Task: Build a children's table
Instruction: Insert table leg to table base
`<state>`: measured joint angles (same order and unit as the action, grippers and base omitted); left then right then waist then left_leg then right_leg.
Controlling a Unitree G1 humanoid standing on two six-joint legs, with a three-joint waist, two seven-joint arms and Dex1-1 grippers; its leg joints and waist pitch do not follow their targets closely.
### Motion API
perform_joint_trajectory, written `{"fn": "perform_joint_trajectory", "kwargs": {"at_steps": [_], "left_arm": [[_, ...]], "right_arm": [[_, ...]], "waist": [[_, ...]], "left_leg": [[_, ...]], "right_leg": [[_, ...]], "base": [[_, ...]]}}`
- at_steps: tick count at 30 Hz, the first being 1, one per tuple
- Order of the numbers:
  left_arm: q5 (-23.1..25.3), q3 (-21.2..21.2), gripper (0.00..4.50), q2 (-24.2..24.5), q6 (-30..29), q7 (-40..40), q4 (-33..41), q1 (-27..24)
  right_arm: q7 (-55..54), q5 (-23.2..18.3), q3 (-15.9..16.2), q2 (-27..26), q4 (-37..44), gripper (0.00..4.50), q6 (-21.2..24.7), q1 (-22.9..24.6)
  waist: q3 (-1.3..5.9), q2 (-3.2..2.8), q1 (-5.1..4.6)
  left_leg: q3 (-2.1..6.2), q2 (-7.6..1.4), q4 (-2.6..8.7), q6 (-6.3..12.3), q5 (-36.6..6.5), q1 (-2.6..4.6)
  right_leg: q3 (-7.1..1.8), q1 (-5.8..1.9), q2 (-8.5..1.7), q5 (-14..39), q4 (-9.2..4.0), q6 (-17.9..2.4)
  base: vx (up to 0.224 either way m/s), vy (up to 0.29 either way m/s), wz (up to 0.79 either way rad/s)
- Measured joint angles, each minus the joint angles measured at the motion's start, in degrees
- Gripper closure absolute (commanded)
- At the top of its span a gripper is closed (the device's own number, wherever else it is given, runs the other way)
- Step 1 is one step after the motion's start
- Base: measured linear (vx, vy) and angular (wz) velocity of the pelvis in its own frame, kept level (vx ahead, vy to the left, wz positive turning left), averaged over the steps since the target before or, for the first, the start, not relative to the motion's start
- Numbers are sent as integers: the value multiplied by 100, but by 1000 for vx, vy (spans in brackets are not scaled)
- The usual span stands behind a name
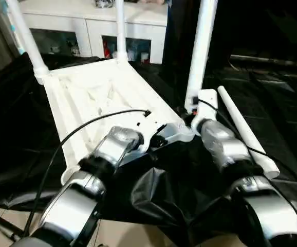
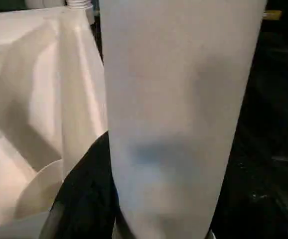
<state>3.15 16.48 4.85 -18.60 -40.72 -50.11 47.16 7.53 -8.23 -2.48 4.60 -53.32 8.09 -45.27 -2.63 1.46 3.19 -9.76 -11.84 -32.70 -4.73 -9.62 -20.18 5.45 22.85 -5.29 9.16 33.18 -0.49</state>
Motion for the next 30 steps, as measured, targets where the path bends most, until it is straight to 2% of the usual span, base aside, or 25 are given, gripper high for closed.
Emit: {"fn": "perform_joint_trajectory", "kwargs": {"at_steps": [5,10,17,25,30], "left_arm": [[-6,0,450,-4,4,22,-17,7],[19,11,450,63,152,-3,-36,2],[61,38,450,427,476,-346,357,-296],[52,100,450,1042,820,-1184,1221,-830],[-3,131,450,1317,932,-1608,1569,-1054]], "right_arm": [[-38,11,2,-10,-49,259,-34,-3],[225,67,-9,-18,-63,259,-440,74],[1345,-132,30,126,756,259,-850,772],[2934,-482,238,614,1582,259,-656,1305],[3520,-556,276,1048,1808,259,-417,1407]], "waist": [[1,1,-3],[-3,0,-16],[-4,0,-84],[-4,-13,-74],[-5,-12,-8]], "left_leg": [[-5,3,0,0,0,0],[-5,1,3,1,0,-5],[-4,0,16,0,0,-20],[-8,-3,55,0,-1,-30],[-11,-3,55,3,-3,-14]], "right_leg": [[-7,-2,0,-1,-9,-1],[-3,12,0,-1,-9,-1],[-2,26,1,-26,-5,-7],[3,38,6,-39,-8,-35],[3,40,5,-32,-9,-37]], "base": [[0,0,0],[0,0,0],[0,0,0],[0,0,0],[0,0,0]]}}
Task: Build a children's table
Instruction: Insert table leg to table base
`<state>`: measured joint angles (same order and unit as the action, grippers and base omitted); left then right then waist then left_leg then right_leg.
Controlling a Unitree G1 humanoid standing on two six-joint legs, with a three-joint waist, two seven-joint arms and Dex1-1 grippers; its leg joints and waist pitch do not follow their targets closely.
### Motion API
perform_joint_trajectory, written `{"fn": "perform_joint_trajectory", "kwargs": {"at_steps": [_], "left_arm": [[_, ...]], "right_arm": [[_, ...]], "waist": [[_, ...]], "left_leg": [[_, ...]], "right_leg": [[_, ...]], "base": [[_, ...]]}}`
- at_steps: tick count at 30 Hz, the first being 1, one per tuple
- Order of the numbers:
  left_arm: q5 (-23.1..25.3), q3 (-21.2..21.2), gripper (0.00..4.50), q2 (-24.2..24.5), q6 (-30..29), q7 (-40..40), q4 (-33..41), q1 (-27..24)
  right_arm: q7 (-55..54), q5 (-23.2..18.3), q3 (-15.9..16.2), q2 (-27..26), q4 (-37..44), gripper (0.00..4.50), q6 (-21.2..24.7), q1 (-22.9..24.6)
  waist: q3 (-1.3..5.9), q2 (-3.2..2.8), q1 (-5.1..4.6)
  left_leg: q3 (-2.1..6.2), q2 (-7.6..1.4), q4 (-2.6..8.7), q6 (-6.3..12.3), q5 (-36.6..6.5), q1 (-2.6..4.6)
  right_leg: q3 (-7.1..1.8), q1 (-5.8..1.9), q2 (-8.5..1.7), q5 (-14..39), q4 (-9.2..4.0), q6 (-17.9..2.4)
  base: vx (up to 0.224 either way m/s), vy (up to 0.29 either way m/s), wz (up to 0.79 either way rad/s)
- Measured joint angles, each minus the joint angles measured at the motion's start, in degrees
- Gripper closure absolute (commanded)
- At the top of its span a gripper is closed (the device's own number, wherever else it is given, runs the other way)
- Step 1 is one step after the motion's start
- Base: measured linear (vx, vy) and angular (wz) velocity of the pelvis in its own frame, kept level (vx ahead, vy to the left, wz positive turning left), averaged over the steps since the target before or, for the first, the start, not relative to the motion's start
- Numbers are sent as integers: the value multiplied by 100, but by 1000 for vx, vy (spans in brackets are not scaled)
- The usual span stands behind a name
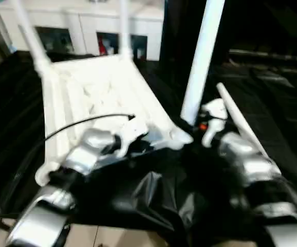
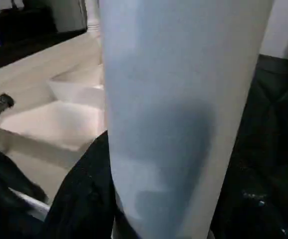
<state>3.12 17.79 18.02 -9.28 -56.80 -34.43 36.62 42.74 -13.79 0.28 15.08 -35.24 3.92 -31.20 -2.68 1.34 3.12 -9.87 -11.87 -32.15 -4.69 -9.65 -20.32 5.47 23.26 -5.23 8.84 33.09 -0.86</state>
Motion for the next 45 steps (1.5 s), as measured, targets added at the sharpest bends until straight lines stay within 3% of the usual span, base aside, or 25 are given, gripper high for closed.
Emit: {"fn": "perform_joint_trajectory", "kwargs": {"at_steps": [8,11,15,20,23,30,35,36,38,42,45], "left_arm": [[-1,-5,450,53,26,-27,63,-14],[-8,-51,450,89,56,-31,115,-34],[-4,-47,450,83,56,-39,215,-43],[-11,-59,450,79,56,-36,404,-100],[-174,-163,393,125,-61,-132,581,-124],[-1170,-706,355,108,-148,-577,1691,-157],[-1361,-900,336,260,-286,-702,1749,-147],[-1352,-898,310,272,-290,-702,1749,-147],[-1332,-899,305,235,-290,-597,1737,-139],[-930,-1241,271,-310,-561,1149,926,632],[-904,-1358,271,-680,-826,1772,889,1063]], "right_arm": [[398,-12,-88,432,3,259,365,231],[594,-287,-185,339,29,259,635,414],[680,-453,-186,268,194,259,911,420],[818,-659,-223,272,593,259,1233,489],[865,-720,-261,334,870,259,1335,501],[921,-1209,-465,517,1982,259,1795,691],[1041,-1350,-470,576,2414,259,1983,919],[1039,-1350,-468,574,2413,259,1994,963],[1036,-1350,-461,569,2415,259,2045,992],[901,-1334,-317,511,2607,259,2116,1053],[765,-1218,-207,451,2590,259,2114,1043]], "waist": [[-7,19,11],[-19,3,-16],[-20,2,18],[-28,-6,31],[-30,-8,30],[-29,-8,131],[-29,-8,196],[-30,-10,201],[-30,-10,202],[-31,-7,224],[-29,-5,220]], "left_leg": [[-2,-1,-5,-2,1,1],[-10,-1,-9,0,2,-27],[-8,-3,-27,8,7,-77],[-9,-4,-38,19,14,-85],[-10,-5,-43,11,9,-82],[-13,-4,-51,2,4,-65],[-12,-5,-69,-2,5,-54],[-10,-5,-76,-3,6,-59],[-8,-5,-90,-3,6,-63],[-2,-6,-131,-2,6,-85],[5,-5,-146,-1,5,-82]], "right_leg": [[-2,0,0,-1,4,0],[-10,30,-1,-6,10,-3],[-6,83,-2,-7,33,-5],[-8,91,-2,-7,40,-6],[-9,91,-2,-7,49,-6],[-12,74,-5,-7,62,-6],[-13,69,-5,-4,92,0],[-14,70,-6,-4,93,2],[-18,69,-6,-5,97,5],[-18,61,-7,-6,102,19],[-18,48,-11,-4,99,25]], "base": [[0,0,0],[0,0,0],[0,0,0],[0,0,0],[0,0,0],[0,0,0],[0,0,0],[0,0,0],[0,0,0],[0,0,0],[0,0,0]]}}
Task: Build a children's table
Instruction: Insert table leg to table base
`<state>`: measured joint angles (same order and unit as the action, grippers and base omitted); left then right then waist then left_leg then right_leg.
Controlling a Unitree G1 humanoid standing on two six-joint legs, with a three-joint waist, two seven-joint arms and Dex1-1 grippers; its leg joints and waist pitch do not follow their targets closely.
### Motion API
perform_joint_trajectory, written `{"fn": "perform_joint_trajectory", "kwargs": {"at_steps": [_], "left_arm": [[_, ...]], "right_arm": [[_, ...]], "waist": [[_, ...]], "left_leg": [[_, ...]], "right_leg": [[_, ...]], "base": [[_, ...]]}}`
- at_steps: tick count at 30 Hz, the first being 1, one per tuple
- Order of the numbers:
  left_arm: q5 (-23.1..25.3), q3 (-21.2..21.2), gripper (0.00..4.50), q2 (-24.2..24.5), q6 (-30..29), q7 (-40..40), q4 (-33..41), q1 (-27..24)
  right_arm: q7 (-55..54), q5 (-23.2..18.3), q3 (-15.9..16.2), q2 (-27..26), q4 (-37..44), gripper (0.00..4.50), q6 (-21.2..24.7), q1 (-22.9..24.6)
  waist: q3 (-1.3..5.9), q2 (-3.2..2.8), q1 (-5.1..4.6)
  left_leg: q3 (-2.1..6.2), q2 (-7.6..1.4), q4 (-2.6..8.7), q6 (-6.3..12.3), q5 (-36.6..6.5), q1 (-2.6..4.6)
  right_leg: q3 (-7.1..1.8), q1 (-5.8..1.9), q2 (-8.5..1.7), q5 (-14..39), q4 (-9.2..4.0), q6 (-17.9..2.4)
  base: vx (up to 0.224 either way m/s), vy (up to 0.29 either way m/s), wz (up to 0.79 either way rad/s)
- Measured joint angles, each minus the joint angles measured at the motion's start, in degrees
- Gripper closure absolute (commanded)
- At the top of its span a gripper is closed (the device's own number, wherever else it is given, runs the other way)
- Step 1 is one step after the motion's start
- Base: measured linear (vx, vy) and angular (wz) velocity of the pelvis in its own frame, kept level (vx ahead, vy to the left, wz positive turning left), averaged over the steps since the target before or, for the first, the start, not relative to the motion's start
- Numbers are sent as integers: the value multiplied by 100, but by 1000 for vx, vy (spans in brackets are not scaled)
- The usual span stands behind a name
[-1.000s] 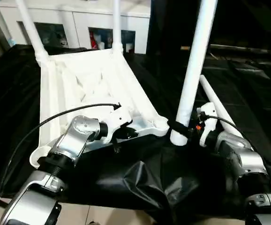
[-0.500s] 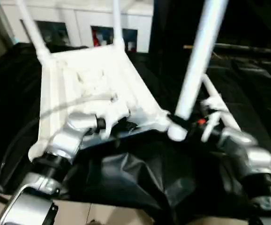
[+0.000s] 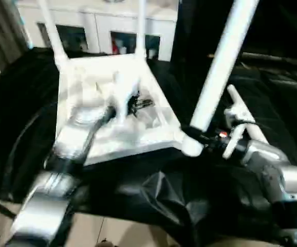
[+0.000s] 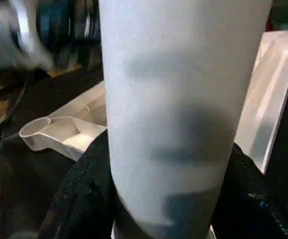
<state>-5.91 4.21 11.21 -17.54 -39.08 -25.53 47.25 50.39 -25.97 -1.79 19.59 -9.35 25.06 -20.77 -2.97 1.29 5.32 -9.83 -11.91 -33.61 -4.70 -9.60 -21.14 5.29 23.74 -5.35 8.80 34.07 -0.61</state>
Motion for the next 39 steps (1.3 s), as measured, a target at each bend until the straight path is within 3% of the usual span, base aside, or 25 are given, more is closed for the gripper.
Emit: {"fn": "perform_joint_trajectory", "kwargs": {"at_steps": [7,13,17,24,28,32,39], "left_arm": [[-243,200,267,-939,-401,292,340,155],[-764,329,267,-1077,-1101,91,1588,57],[-803,490,267,-1206,-1164,-8,1760,28],[-716,269,267,-800,-997,203,1496,74],[-660,49,267,-274,-672,-22,1375,70],[-371,265,267,156,-316,-362,1267,-73],[-308,572,267,165,-163,-645,944,-408]], "right_arm": [[-378,341,196,-145,-235,259,-62,-213],[-484,390,135,-135,-307,259,-199,-246],[-522,439,157,-154,-453,259,-192,-246],[-571,476,173,-80,-474,259,-191,-247],[-662,460,-81,-30,-577,259,-214,-419],[-823,405,-304,43,-673,259,-301,-614],[-821,380,-313,48,-649,259,-283,-583]], "waist": [[0,1,34],[0,-1,34],[-1,-1,32],[-1,-1,-36],[0,-1,-30],[1,0,-6],[0,0,-12]], "left_leg": [[-3,-1,3,3,0,-32],[-4,-2,4,3,-1,-29],[-4,-2,-12,4,0,-30],[0,-3,-13,3,1,-26],[2,-3,-14,3,1,-29],[-1,1,-12,4,-1,-30],[-2,0,-13,6,-2,-36]], "right_leg": [[8,28,1,-14,5,-25],[9,24,3,-11,4,-21],[7,17,2,-3,3,-1],[7,18,4,-12,3,19],[7,22,6,-14,3,17],[4,17,3,-23,-1,2],[4,23,3,-24,3,-2]], "base": [[0,0,0],[0,0,0],[0,0,0],[0,0,0],[0,0,0],[0,0,0],[0,0,0]]}}
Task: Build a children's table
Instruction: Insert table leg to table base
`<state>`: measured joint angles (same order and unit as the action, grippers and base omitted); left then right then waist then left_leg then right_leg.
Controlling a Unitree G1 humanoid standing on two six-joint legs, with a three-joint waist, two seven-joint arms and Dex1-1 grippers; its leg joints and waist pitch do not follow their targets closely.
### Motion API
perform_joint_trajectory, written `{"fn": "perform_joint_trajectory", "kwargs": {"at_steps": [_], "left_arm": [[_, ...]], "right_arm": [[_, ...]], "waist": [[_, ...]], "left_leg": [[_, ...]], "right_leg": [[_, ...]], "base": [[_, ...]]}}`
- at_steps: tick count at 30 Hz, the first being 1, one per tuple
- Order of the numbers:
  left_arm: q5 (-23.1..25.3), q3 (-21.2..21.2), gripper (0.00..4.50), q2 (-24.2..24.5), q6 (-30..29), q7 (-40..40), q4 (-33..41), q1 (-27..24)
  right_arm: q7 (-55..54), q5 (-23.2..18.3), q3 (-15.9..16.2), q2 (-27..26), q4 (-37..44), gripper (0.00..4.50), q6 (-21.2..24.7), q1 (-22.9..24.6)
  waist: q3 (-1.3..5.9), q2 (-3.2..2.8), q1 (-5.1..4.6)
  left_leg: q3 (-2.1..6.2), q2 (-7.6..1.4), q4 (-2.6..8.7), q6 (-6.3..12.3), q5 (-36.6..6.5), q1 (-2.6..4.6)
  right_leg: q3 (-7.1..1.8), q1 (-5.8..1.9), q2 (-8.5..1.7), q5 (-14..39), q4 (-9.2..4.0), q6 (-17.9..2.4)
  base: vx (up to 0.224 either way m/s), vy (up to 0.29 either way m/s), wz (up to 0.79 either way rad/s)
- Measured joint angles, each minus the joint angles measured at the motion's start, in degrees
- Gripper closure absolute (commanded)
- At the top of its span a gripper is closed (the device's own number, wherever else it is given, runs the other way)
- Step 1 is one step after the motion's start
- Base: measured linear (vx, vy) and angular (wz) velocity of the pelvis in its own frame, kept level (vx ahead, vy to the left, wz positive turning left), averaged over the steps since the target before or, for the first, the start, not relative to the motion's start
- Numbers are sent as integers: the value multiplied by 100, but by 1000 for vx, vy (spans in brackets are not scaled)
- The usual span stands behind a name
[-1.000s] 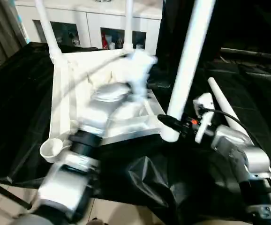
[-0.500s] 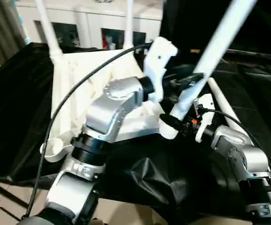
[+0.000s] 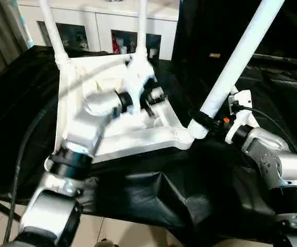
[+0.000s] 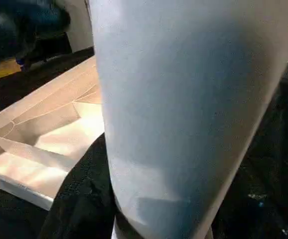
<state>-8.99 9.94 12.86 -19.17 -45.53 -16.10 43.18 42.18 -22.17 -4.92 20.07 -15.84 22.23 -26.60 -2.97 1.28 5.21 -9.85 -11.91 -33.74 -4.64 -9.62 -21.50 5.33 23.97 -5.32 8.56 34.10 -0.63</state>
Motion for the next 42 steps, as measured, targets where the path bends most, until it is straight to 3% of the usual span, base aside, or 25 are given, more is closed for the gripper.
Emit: {"fn": "perform_joint_trajectory", "kwargs": {"at_steps": [5,9,10,13,15,18,22,24,28,36,42], "left_arm": [[-208,96,250,-12,1,-412,-73,-277],[-955,-391,229,-220,-442,-578,192,-92],[-1037,-423,202,-207,-465,-655,242,-6],[-1152,-382,189,-121,-463,-947,354,42],[-1152,-316,155,-118,-473,-1033,351,-15],[-1154,-283,136,-106,-537,-1060,353,-18],[-1149,-233,101,25,-587,-1098,351,-30],[-1247,-379,97,-60,-670,-1021,351,-29],[-1928,-738,96,-342,-1308,-990,430,55],[-2062,-228,96,-589,-1963,-1163,477,243],[-2033,-157,96,-770,-2151,-962,218,295]], "right_arm": [[160,-8,29,103,16,259,36,55],[271,-61,96,114,172,259,135,160],[279,-62,96,114,173,259,136,159],[331,-62,96,114,173,259,140,159],[354,-67,96,114,173,259,148,159],[618,-330,97,144,304,259,454,188],[1335,-1006,102,459,811,259,1255,463],[1666,-1190,148,669,979,259,1461,610],[2029,-1199,350,877,1147,259,1609,707],[2268,-1086,817,1025,1358,259,1660,667],[2339,-1072,907,1062,1428,259,1660,667]], "waist": [[-2,3,-10],[-2,4,-2],[-2,3,-3],[0,0,-13],[0,1,-9],[0,0,-10],[0,1,3],[0,3,23],[-2,7,52],[-2,7,69],[-1,7,86]], "left_leg": [[-1,-1,-4,-1,1,3],[-2,-1,-7,-1,1,4],[-2,-1,-6,-1,1,5],[-3,-1,-6,-1,1,11],[-2,-1,-6,-1,1,9],[-2,-1,-6,0,1,10],[-1,-1,-4,1,0,10],[-1,0,-8,1,0,9],[-2,-1,-18,1,1,12],[0,-1,-20,1,2,17],[0,-1,-21,2,2,17]], "right_leg": [[-1,-1,0,1,1,2],[-2,-2,0,-3,4,-4],[-2,-4,0,-3,4,-4],[-4,-7,0,2,4,4],[-4,-6,0,2,4,4],[-4,-7,0,0,4,1],[-2,-10,0,-1,2,-1],[-3,-13,-1,-1,2,-2],[-3,-15,-1,3,5,6],[-3,-23,-1,10,3,22],[-2,-23,-1,9,3,23]], "base": [[0,0,0],[0,0,0],[0,0,0],[0,0,0],[0,0,0],[0,0,0],[0,0,0],[0,0,0],[0,0,0],[0,0,0],[0,0,0]]}}
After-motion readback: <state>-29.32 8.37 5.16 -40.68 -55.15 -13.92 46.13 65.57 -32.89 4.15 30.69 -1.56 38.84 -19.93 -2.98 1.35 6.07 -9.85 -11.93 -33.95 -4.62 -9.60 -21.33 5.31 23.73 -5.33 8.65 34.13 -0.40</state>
